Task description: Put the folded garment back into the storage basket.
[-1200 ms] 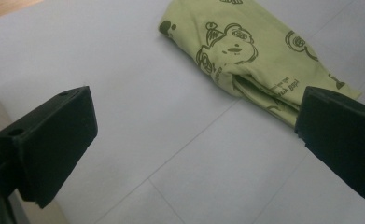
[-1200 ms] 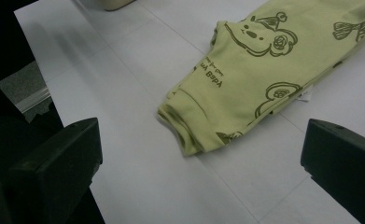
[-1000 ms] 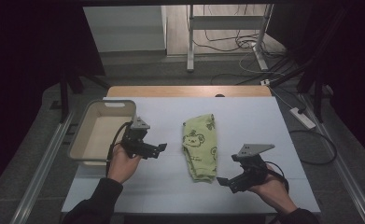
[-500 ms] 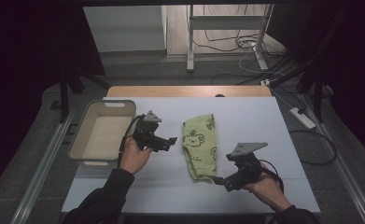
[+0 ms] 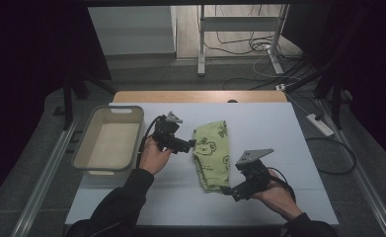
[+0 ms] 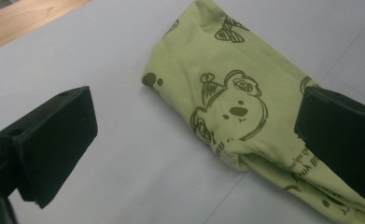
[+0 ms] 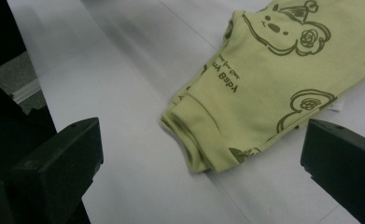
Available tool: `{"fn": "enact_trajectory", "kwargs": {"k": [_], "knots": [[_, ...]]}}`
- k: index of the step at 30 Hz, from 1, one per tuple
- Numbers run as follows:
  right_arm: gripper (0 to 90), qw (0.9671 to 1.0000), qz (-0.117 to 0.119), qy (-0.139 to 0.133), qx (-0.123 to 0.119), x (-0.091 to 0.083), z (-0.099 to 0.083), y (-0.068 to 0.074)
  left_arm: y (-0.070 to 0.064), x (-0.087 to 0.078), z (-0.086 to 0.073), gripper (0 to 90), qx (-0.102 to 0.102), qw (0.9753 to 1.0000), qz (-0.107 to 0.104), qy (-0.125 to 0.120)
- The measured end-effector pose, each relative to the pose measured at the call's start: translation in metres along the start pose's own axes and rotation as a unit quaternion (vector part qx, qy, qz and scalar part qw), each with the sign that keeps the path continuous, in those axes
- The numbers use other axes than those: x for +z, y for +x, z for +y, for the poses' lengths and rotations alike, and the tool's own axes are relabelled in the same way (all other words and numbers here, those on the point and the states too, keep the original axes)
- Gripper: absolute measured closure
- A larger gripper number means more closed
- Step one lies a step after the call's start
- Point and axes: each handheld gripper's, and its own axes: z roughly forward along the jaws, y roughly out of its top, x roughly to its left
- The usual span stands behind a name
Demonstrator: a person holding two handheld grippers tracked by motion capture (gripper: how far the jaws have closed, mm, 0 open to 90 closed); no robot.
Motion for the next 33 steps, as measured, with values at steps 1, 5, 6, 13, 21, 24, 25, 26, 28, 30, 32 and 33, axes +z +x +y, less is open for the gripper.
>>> {"fn": "enact_trajectory", "kwargs": {"k": [1,5,6,13,21,24,25,26,28,30,32,33], "knots": [[0.0,1.0,0.0,0.0,0.0,0.0,0.0,0.0,0.0,0.002,0.001,0.0,0.001,1.0,0.0,0.001],[0.0,0.9999,-0.001,0.011,-0.005,0.004,0.001,0.001,0.002,0.011,0.005,0.0,0.005,1.0,0.002,0.008],[0.0,0.9999,0.001,0.011,-0.007,0.005,0.002,0.002,0.002,0.014,0.005,0.0,0.006,0.9999,0.002,0.011],[0.0,0.9995,0.006,0.023,-0.02,0.012,0.004,0.002,0.003,0.029,0.009,0.0,0.009,0.9998,0.002,0.02],[0.0,0.9989,0.008,0.042,-0.022,0.023,0.007,0.0,0.005,0.045,0.014,0.0,0.011,0.9996,0.002,0.025],[0.0,0.9984,0.011,0.049,-0.024,0.027,0.008,0.0,0.007,0.051,0.015,0.0,0.01,0.9996,0.004,0.026],[0.0,0.9983,0.012,0.052,-0.022,0.029,0.008,0.001,0.008,0.052,0.016,0.0,0.011,0.9996,0.004,0.027],[0.0,0.9982,0.012,0.054,-0.024,0.03,0.009,0.001,0.009,0.054,0.016,0.0,0.011,0.9995,0.005,0.028],[0.0,0.998,0.014,0.056,-0.024,0.032,0.01,0.0,0.01,0.058,0.018,0.0,0.011,0.9995,0.007,0.029],[0.0,0.9979,0.016,0.058,-0.023,0.034,0.011,0.0,0.011,0.062,0.019,0.0,0.012,0.9994,0.007,0.03],[0.0,0.9979,0.02,0.058,-0.023,0.036,0.012,-0.001,0.011,0.065,0.02,0.0,0.012,0.9994,0.009,0.031],[0.0,0.9978,0.021,0.059,-0.023,0.037,0.013,-0.001,0.012,0.067,0.021,0.0,0.013,0.9994,0.011,0.032]]}}
